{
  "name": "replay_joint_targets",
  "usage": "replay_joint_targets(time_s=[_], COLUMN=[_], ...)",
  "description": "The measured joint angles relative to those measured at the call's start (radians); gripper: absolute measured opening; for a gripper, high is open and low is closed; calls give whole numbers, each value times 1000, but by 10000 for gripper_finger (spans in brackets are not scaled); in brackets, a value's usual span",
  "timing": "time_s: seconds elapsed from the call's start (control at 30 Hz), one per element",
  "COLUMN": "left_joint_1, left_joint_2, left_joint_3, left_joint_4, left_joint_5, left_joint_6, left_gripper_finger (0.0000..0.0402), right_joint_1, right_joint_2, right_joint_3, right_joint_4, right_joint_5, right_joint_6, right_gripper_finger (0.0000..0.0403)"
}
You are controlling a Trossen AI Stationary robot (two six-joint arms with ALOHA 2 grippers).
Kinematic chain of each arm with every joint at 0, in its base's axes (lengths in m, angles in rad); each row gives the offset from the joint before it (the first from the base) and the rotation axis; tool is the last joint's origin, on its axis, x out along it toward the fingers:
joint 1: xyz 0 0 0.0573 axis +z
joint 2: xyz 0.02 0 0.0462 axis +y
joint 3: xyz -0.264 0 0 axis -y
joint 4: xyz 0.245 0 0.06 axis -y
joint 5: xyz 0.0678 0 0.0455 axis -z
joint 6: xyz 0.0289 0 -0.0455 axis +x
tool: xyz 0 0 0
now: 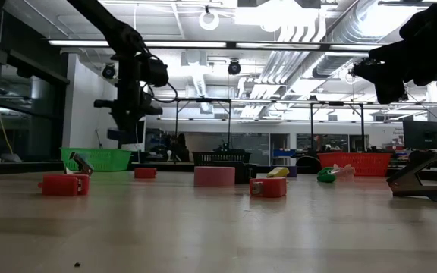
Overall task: Pick and place Stapler, Stapler remover, tape
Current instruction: Put the blue tape in the green bin
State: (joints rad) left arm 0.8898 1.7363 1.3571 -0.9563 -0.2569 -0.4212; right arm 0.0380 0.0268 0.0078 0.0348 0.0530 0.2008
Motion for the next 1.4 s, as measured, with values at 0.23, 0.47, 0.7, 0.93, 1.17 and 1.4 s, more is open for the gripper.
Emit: replay_joint_targets(time_s=[0.23,0.47,0.7,0.93,1.17,1.4], left_joint_1=[0,-17,-56,-61,-61,-61], left_joint_2=[0,0,2,4,3,3], left_joint_3=[0,0,-63,-146,-149,-149], left_joint_4=[-70,-93,-44,41,71,68], left_joint_5=[-91,-142,-222,-259,-274,-271], left_joint_6=[-143,-200,-254,-268,-254,-233], left_gripper_finger=[33,33,33,33,64,107], right_joint_1=[0,0,0,0,0,0], right_joint_2=[0,0,0,0,0,0], right_joint_3=[0,0,0,0,0,0], right_joint_4=[0,0,0,0,0,0], right_joint_5=[0,0,0,0,0,0], right_joint_6=[0,0,0,0,0,0], right_gripper_finger=[197,197,197,197,197,197])
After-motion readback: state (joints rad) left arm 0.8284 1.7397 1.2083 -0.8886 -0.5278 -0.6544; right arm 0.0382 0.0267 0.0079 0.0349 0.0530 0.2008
